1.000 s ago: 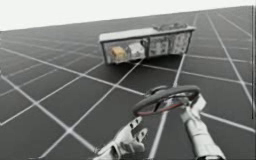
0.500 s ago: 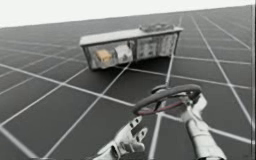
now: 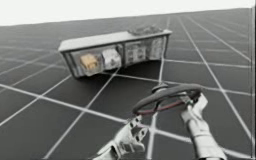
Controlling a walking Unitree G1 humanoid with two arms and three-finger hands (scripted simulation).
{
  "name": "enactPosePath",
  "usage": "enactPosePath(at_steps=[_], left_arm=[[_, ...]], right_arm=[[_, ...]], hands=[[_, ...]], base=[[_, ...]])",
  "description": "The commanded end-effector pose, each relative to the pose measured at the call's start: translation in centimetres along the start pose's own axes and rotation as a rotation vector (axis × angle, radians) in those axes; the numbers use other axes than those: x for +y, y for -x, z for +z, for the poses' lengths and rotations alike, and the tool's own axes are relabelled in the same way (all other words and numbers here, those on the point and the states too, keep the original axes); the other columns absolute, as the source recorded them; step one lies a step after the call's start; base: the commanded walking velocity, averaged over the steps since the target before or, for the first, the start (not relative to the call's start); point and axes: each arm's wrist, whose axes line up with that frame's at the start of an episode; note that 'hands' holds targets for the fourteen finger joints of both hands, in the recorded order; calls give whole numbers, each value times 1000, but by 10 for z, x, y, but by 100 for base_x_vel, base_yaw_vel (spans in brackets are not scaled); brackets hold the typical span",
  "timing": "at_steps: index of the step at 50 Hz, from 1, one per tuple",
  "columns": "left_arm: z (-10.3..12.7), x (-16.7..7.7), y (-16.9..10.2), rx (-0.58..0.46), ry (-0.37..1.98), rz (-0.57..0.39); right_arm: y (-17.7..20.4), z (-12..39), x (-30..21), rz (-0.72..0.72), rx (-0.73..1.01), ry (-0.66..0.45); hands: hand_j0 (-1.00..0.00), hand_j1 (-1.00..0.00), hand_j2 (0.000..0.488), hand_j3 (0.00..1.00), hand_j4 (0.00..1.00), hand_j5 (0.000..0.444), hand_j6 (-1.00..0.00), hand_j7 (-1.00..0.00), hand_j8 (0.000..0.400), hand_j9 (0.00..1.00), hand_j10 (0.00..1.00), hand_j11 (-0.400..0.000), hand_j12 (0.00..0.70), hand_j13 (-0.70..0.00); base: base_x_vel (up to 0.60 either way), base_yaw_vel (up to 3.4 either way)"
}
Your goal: Pick up and drop off the object
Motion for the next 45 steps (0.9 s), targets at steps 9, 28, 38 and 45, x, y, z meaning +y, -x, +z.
enactPosePath(at_steps=[9, 28, 38, 45], left_arm=[[1, 3, 3, -20, 10, -2], [1, 3, 3, -20, 10, -2], [1, 3, 3, -20, 10, -2], [1, 3, 3, -20, 10, -2]], right_arm=[[5, 5, 11, 30, -19, 0], [5, 5, 11, 30, -19, 0], [5, 5, 11, 30, -19, 0], [5, 5, 11, 30, -19, 0]], hands=[[0, 0, 0, 1000, 1000, 0, 0, 0, 0, 1000, 1000, -400, 0, -700], [0, 0, 0, 1000, 1000, 0, 0, 0, 0, 1000, 1000, -400, 0, -700], [0, 0, 0, 1000, 1000, 0, 0, 0, 0, 1000, 1000, -400, 0, -700], [0, 0, 0, 1000, 1000, 0, 0, 0, 0, 1000, 1000, -400, 0, -700]], base=[[55, -9], [58, -4], [58, -3], [59, 2]])
